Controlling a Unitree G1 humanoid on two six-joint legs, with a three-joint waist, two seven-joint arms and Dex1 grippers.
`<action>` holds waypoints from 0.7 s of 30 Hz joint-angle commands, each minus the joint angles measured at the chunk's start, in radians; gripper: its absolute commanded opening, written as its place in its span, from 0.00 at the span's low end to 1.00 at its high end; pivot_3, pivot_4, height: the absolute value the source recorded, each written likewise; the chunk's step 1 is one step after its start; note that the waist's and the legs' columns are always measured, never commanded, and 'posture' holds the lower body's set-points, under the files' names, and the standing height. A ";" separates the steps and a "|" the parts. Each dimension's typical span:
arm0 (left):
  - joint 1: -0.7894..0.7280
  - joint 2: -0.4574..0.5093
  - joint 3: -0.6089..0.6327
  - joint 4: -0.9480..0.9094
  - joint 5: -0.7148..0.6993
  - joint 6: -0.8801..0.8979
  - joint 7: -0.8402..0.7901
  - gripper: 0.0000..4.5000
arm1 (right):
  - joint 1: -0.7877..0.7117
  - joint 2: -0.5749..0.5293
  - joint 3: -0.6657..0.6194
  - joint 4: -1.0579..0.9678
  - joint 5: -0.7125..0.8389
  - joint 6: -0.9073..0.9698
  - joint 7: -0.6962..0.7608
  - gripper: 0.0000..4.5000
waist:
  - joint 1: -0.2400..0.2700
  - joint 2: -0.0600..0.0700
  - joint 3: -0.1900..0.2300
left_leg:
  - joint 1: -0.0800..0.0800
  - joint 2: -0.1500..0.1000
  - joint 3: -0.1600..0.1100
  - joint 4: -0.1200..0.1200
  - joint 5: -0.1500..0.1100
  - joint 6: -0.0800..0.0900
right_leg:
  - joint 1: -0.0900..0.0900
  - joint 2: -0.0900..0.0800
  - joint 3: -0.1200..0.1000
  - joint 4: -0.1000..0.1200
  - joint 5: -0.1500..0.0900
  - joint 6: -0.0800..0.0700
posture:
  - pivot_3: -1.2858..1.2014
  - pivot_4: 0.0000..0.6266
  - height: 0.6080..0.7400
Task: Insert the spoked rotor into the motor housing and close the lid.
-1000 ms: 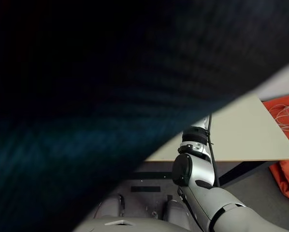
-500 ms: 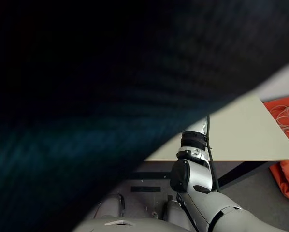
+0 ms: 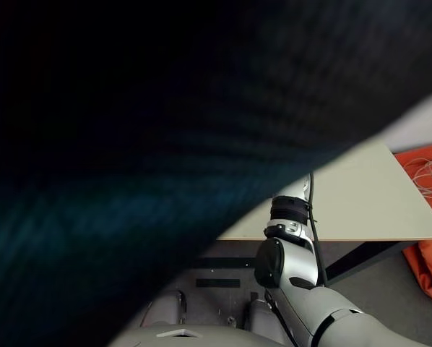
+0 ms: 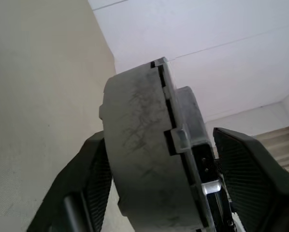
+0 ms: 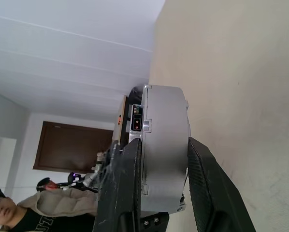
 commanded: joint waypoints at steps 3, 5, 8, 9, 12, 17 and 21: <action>-0.023 -0.007 0.014 -0.036 -0.056 0.046 -0.010 0.53 | -0.033 -0.002 0.010 -0.061 0.040 -0.018 0.019 0.26 | 0.000 0.000 0.000 | 0.000 0.000 0.000 0.000 0.000 0.000 | 0.000 0.000 0.000 0.000 0.000 0.000 | 0.52 0.00 1.00; -0.031 -0.015 0.039 -0.023 -0.089 0.070 -0.001 0.53 | -0.032 -0.002 0.010 -0.062 0.041 -0.018 0.019 0.26 | 0.000 0.000 0.000 | 0.000 0.000 0.000 0.000 0.000 0.000 | 0.000 0.000 0.000 0.000 0.000 0.000 | 0.52 0.00 1.00; -0.032 -0.018 0.049 -0.023 -0.097 0.072 0.004 0.53 | -0.032 -0.002 0.010 -0.064 0.043 -0.018 0.019 0.26 | 0.000 0.000 0.000 | 0.000 0.000 0.000 0.000 0.000 0.000 | 0.000 0.000 0.000 0.000 0.000 0.000 | 0.52 0.00 1.00; -0.033 -0.020 0.054 -0.024 -0.105 0.073 -0.001 0.53 | -0.032 -0.002 0.009 -0.064 0.044 -0.018 0.018 0.26 | 0.000 0.000 0.000 | 0.000 0.000 0.000 0.000 0.000 0.000 | 0.000 0.000 0.000 0.000 0.000 0.000 | 0.52 0.00 1.00; -0.035 -0.028 0.070 -0.022 -0.128 0.086 -0.012 0.53 | -0.033 -0.002 0.007 -0.062 0.050 -0.014 0.015 0.26 | 0.000 0.000 0.000 | 0.000 0.000 0.000 0.000 0.000 0.000 | 0.000 0.000 0.000 0.000 0.000 0.000 | 0.52 0.00 1.00; -0.033 -0.046 0.084 -0.030 -0.163 0.110 -0.029 0.53 | -0.032 -0.004 0.009 -0.059 0.060 -0.012 0.009 0.26 | 0.000 0.000 0.000 | 0.000 0.000 0.000 0.000 0.000 0.000 | 0.000 0.000 0.000 0.000 0.000 0.000 | 0.52 0.00 1.00; -0.035 -0.072 0.094 -0.032 -0.192 0.131 -0.025 0.53 | -0.032 -0.005 0.013 -0.059 0.066 -0.011 0.005 0.26 | 0.000 0.000 0.000 | 0.000 0.000 0.000 0.000 0.000 0.000 | 0.000 0.000 0.000 0.000 0.000 0.000 | 0.52 0.00 1.00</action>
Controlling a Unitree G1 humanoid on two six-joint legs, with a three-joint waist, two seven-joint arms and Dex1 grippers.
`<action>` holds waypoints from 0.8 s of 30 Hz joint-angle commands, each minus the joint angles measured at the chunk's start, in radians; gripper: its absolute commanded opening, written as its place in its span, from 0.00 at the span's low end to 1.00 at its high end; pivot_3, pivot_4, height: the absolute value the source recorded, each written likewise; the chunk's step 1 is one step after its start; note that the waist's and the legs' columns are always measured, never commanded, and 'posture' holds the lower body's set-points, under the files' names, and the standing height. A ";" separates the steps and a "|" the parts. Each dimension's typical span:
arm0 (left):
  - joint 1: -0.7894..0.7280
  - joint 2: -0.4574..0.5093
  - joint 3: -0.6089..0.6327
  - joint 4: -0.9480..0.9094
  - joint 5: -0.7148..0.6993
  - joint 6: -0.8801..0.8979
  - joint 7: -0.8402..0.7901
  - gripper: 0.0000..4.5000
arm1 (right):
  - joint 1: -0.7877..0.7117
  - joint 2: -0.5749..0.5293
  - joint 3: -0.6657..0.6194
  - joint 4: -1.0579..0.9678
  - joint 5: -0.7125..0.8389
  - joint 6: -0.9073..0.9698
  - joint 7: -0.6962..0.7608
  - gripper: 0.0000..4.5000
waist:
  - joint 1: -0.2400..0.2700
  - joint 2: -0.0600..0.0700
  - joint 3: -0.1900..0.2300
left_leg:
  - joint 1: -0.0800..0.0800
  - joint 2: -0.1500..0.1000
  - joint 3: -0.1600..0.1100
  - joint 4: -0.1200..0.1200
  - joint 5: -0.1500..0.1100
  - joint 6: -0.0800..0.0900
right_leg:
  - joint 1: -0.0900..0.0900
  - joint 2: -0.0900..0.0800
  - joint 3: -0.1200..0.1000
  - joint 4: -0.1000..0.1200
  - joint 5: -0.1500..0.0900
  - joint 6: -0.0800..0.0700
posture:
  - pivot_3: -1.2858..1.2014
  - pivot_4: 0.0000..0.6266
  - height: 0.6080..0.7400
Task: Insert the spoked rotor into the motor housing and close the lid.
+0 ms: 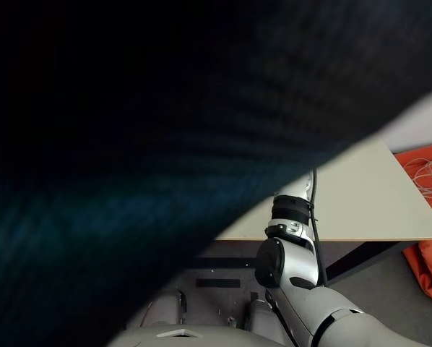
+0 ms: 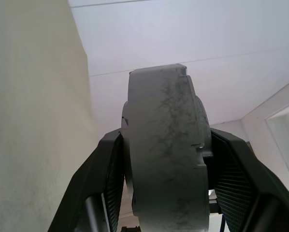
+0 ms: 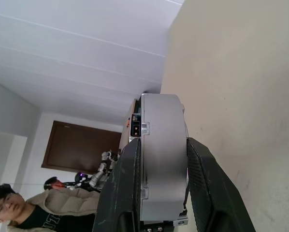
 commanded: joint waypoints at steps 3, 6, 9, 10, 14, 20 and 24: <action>-0.045 -0.045 0.007 -0.029 -0.101 0.070 -0.033 0.53 | -0.032 0.002 0.013 -0.029 0.033 -0.011 -0.010 0.26 | 0.000 0.000 0.000 | 0.000 0.000 0.000 0.000 0.000 0.000 | 0.000 0.000 0.000 0.000 0.000 0.000 | 0.52 0.00 1.00; -0.042 -0.057 -0.007 -0.049 -0.088 0.060 -0.037 0.53 | -0.032 0.001 0.016 -0.030 0.036 -0.013 -0.010 0.26 | 0.000 0.000 0.000 | 0.000 0.000 0.000 0.000 0.000 0.000 | 0.000 0.000 0.000 0.000 0.000 0.000 | 0.52 0.00 1.00; -0.042 -0.064 -0.018 -0.050 -0.076 0.058 -0.034 0.51 | -0.032 -0.001 0.019 -0.029 0.037 -0.016 -0.010 0.26 | 0.000 0.000 0.000 | 0.000 0.000 0.000 0.000 0.000 0.000 | 0.000 0.000 0.000 0.000 0.000 0.000 | 0.52 0.00 1.00; -0.043 -0.066 -0.021 -0.049 -0.072 0.056 -0.034 0.48 | -0.032 -0.001 0.019 -0.028 0.038 -0.017 -0.010 0.26 | 0.000 0.000 0.000 | 0.000 0.000 0.000 0.000 0.000 0.000 | 0.000 0.000 0.000 0.000 0.000 0.000 | 0.52 0.00 1.00; -0.041 -0.067 -0.026 -0.058 -0.071 0.059 -0.039 0.47 | -0.030 -0.002 0.022 -0.030 0.039 -0.019 -0.008 0.26 | 0.000 0.000 0.000 | 0.000 0.000 0.000 0.000 0.000 0.000 | 0.000 0.000 0.000 0.000 0.000 0.000 | 0.52 0.00 1.00; -0.037 -0.064 -0.042 -0.074 -0.051 0.046 -0.041 0.47 | -0.024 -0.004 0.038 -0.039 0.028 -0.026 0.017 0.26 | 0.000 0.000 0.000 | 0.000 0.000 0.000 0.000 0.000 0.000 | 0.000 0.000 0.000 0.000 0.000 0.000 | 0.52 0.00 1.00; -0.044 -0.063 -0.035 -0.057 -0.060 0.041 -0.034 0.47 | -0.023 -0.005 0.055 -0.043 0.008 -0.038 0.014 0.55 | 0.000 0.000 0.000 | 0.000 0.000 0.000 0.000 0.000 0.000 | 0.000 0.000 0.000 0.000 0.000 0.000 | 0.52 0.00 1.00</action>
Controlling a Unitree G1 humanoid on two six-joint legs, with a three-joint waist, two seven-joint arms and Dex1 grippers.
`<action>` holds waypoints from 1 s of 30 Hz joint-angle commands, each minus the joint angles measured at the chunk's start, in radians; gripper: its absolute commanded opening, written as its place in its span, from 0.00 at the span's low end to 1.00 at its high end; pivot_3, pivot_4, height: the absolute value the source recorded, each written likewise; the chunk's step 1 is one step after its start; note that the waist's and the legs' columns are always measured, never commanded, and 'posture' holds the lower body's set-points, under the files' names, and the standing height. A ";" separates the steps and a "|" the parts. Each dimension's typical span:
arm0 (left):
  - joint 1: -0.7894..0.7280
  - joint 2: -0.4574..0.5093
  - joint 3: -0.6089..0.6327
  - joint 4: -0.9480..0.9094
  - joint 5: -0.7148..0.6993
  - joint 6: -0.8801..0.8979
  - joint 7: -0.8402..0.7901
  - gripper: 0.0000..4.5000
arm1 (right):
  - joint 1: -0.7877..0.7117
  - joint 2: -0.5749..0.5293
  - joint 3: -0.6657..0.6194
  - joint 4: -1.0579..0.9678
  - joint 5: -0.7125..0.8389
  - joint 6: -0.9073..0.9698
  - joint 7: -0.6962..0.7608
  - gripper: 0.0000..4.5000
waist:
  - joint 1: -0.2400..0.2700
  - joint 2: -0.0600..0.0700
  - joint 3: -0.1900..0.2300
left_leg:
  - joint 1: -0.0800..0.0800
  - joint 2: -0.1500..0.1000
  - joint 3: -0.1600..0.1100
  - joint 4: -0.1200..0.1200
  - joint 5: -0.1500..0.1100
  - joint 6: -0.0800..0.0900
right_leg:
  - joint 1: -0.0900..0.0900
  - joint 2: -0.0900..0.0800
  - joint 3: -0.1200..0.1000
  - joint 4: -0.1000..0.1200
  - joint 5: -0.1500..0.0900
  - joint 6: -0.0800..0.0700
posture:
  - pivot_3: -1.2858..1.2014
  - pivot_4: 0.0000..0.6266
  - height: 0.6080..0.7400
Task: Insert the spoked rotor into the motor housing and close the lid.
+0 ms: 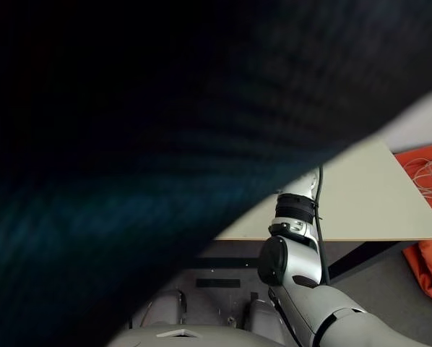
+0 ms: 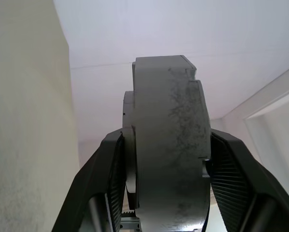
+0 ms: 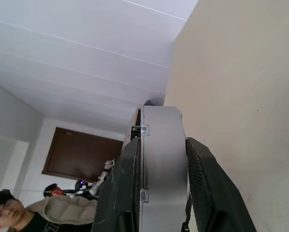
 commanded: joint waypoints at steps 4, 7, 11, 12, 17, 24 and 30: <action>-0.042 -0.011 -0.039 -0.046 -0.029 0.014 -0.033 0.47 | -0.010 -0.003 0.075 -0.060 -0.053 -0.059 0.020 0.69 | 0.000 0.000 0.000 | 0.000 0.000 0.000 0.000 0.000 0.000 | 0.000 0.000 0.000 0.000 0.000 0.000 | 0.52 0.00 1.00; -0.039 -0.008 -0.048 -0.048 -0.033 0.013 -0.034 0.47 | -0.004 -0.010 0.095 -0.068 -0.085 -0.113 0.033 0.69 | 0.000 0.000 0.000 | 0.000 0.000 0.000 0.000 0.000 0.000 | 0.000 0.000 0.000 0.000 0.000 0.000 | 0.52 0.00 1.00; -0.034 -0.006 -0.056 -0.052 -0.034 0.011 -0.032 0.47 | -0.004 -0.015 0.097 -0.061 -0.114 -0.168 0.022 0.69 | 0.000 0.000 0.000 | 0.000 0.000 0.000 0.000 0.000 0.000 | 0.000 0.000 0.000 0.000 0.000 0.000 | 0.52 0.00 1.00; -0.032 -0.005 -0.057 -0.053 -0.034 0.011 -0.031 0.47 | -0.007 -0.015 0.090 -0.055 -0.114 -0.181 0.018 0.69 | -0.001 0.000 0.000 | 0.000 0.000 0.000 0.000 0.000 0.000 | 0.000 0.000 0.000 0.000 0.000 0.000 | 0.52 0.00 1.00; -0.018 0.008 -0.057 -0.060 -0.029 0.007 -0.026 0.47 | -0.014 -0.016 0.080 -0.036 -0.121 -0.223 0.000 0.69 | -0.001 0.000 0.000 | 0.000 0.000 0.000 0.000 0.000 0.000 | 0.000 0.000 0.000 0.000 0.000 0.000 | 0.52 0.00 1.00; 0.013 0.051 -0.057 -0.097 -0.017 -0.014 -0.026 0.47 | 0.015 -0.082 0.142 -0.028 -0.282 -0.378 0.023 0.69 | -0.002 0.000 0.000 | 0.000 0.000 0.000 0.001 0.000 0.000 | 0.000 0.000 0.000 0.000 0.000 0.000 | 0.52 0.00 1.00; 0.012 0.090 -0.088 -0.146 0.027 -0.081 -0.039 0.47 | 0.129 -0.249 0.304 -0.206 -0.425 -0.394 0.191 0.69 | 0.003 0.000 0.000 | -0.002 -0.001 -0.001 0.001 0.000 0.000 | 0.000 0.000 0.000 -0.001 0.001 0.002 | 0.52 0.00 1.00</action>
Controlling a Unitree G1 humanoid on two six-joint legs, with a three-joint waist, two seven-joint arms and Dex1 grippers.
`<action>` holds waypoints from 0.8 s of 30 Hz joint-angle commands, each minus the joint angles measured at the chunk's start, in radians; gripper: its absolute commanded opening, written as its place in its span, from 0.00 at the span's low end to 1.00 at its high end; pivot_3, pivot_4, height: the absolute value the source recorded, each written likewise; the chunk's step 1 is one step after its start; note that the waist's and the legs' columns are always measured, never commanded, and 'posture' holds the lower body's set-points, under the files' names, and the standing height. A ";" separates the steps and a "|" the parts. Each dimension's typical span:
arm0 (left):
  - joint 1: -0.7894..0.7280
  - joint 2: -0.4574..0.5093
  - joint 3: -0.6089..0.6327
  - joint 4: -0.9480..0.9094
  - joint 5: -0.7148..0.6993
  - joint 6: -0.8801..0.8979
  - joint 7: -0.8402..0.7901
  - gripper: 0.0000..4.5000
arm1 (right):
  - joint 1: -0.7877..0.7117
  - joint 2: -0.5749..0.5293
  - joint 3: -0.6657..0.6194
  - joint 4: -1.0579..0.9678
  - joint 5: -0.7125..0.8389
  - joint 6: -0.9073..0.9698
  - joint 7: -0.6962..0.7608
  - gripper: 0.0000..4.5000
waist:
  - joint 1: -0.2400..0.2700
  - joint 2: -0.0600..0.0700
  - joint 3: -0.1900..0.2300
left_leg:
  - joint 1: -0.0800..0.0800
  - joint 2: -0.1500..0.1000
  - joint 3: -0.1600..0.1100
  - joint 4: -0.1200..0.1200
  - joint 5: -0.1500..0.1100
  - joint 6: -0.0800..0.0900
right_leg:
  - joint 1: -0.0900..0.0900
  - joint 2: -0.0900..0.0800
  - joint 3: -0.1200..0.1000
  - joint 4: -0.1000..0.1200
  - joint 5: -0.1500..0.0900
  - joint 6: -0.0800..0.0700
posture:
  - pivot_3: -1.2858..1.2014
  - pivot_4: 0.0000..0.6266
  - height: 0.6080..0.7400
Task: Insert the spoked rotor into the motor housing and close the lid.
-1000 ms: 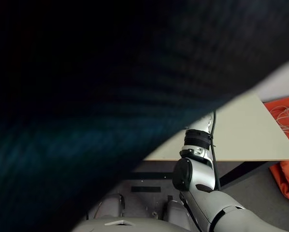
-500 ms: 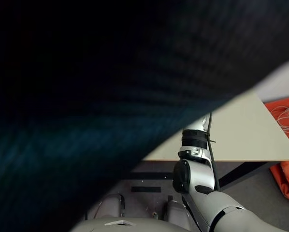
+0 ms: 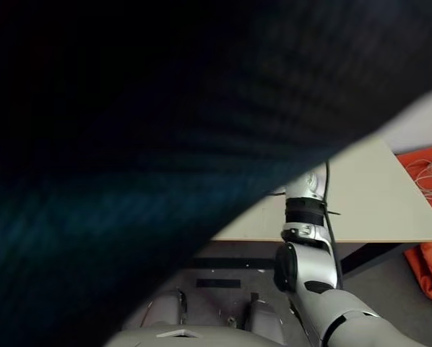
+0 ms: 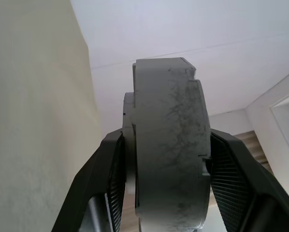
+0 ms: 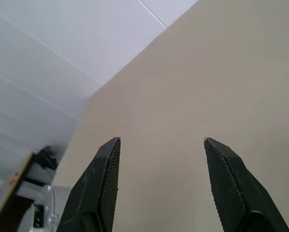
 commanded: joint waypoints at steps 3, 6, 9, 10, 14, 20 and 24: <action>-0.033 0.043 -0.056 -0.110 0.056 -0.089 -0.051 0.47 | 0.121 -0.216 0.209 -0.219 -0.221 -0.074 0.176 0.69 | 0.006 0.000 0.000 | 0.000 0.000 -0.001 0.001 0.000 0.000 | 0.001 0.000 0.000 0.000 0.000 0.000 | 0.52 0.00 1.00; -0.039 0.077 -0.092 -0.123 0.124 -0.162 -0.068 0.47 | 0.210 -0.366 0.327 -0.272 -0.386 -0.143 0.235 0.69 | 0.018 0.000 0.000 | 0.001 0.000 -0.001 0.002 0.000 0.001 | 0.003 0.000 0.000 -0.001 0.001 0.001 | 0.52 0.00 1.00; -0.054 0.103 -0.111 -0.100 0.190 -0.248 -0.066 0.47 | 0.259 -0.407 0.314 -0.320 -0.383 -0.136 0.277 0.69 | 0.015 0.000 0.000 | 0.003 0.000 0.000 0.002 0.000 0.001 | 0.004 0.000 0.000 -0.001 -0.001 0.006 | 0.52 0.00 1.00; -0.061 0.110 -0.117 -0.085 0.217 -0.281 -0.060 0.47 | 0.267 -0.407 0.299 -0.333 -0.374 -0.127 0.281 0.69 | 0.012 0.000 0.000 | 0.003 0.000 0.000 0.003 0.000 0.001 | 0.004 0.000 0.000 -0.001 -0.002 0.007 | 0.52 0.00 1.00; -0.084 0.117 -0.092 -0.015 0.263 -0.385 -0.039 0.47 | 0.278 -0.383 0.260 -0.353 -0.353 -0.100 0.280 0.69 | 0.013 0.000 0.000 | 0.004 0.001 0.000 0.006 -0.001 0.002 | 0.004 0.000 0.000 0.000 -0.001 0.002 | 0.52 0.00 1.00; -0.097 0.122 -0.025 0.093 0.292 -0.496 0.059 0.47 | 0.268 -0.352 0.245 -0.357 -0.358 -0.083 0.271 0.69 | 0.013 0.000 0.000 | 0.006 0.001 0.000 0.010 -0.003 0.005 | 0.010 -0.001 0.000 0.000 0.001 -0.002 | 0.52 0.00 1.00; -0.109 0.141 0.051 0.179 0.270 -0.540 0.126 0.47 | 0.258 -0.340 0.236 -0.357 -0.354 -0.070 0.270 0.69 | 0.013 0.000 0.000 | 0.006 0.001 0.000 0.010 -0.003 0.005 | 0.010 -0.001 0.000 0.000 0.002 -0.003 | 0.52 0.00 1.00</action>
